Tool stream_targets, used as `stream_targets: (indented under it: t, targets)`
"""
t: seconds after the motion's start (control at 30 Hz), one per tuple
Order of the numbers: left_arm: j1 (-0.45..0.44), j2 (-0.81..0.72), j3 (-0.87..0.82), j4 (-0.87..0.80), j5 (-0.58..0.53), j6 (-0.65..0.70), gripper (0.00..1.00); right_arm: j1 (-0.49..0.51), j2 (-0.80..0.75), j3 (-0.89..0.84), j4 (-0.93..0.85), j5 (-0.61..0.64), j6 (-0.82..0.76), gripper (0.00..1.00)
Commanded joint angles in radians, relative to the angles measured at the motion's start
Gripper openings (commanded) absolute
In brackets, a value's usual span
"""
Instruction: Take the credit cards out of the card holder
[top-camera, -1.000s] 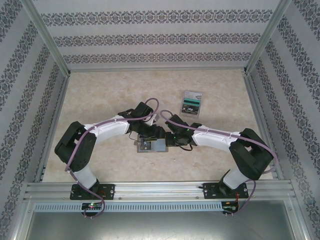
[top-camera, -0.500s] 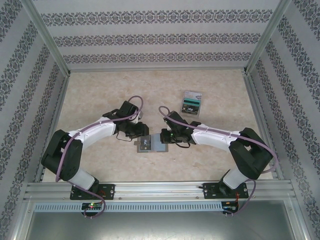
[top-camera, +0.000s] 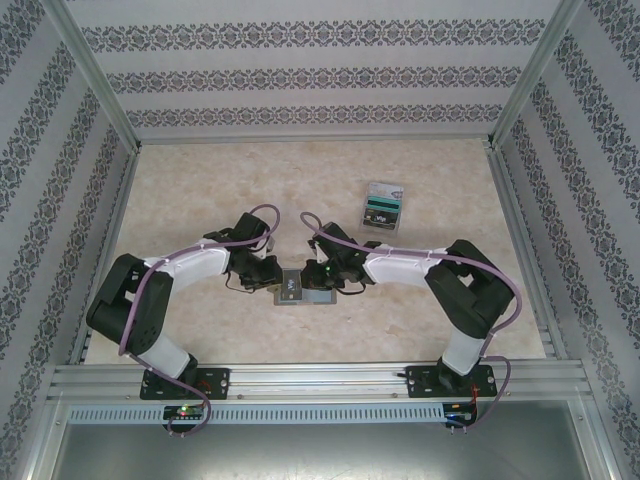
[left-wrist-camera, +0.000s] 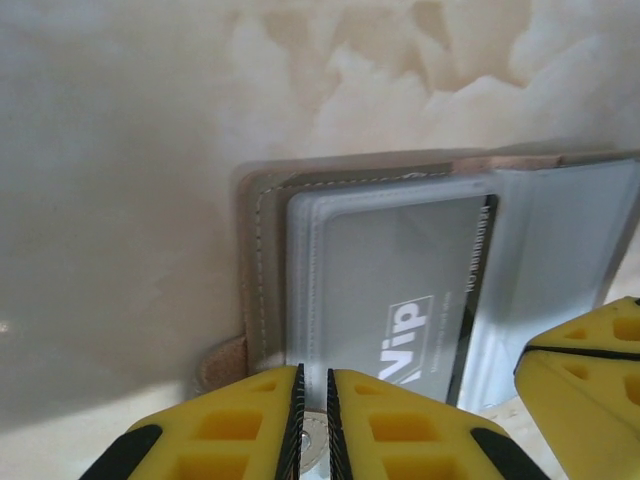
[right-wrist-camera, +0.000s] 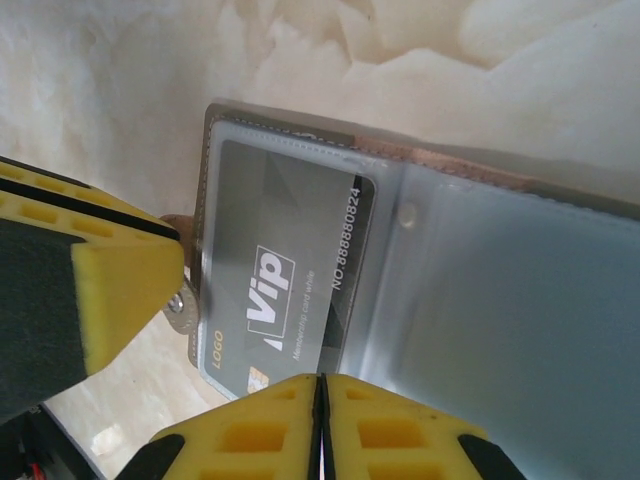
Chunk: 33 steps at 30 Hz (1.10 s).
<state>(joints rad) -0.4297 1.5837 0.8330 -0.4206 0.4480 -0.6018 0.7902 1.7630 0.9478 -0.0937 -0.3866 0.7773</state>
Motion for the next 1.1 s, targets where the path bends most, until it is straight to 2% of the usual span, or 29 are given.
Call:
stream_targets:
  t: [0.0, 0.17, 0.67, 1.07]
  targets:
    - [0.008, 0.019, -0.011, 0.021, 0.009, 0.007, 0.15, 0.009, 0.031, 0.037, 0.028, -0.044, 0.022, 0.11]
    - [0.007, 0.025, -0.021, 0.023, 0.009, 0.001, 0.15, 0.005, 0.050, 0.040, 0.023, -0.043, 0.031, 0.15]
    - [0.006, 0.029, -0.024, 0.022, 0.012, -0.002, 0.15, -0.006, 0.095, 0.046, 0.010, -0.051, 0.040, 0.15]
    - [0.007, 0.032, -0.022, 0.023, 0.015, -0.001, 0.15, -0.020, 0.053, 0.016, -0.008, -0.016, 0.045, 0.15]
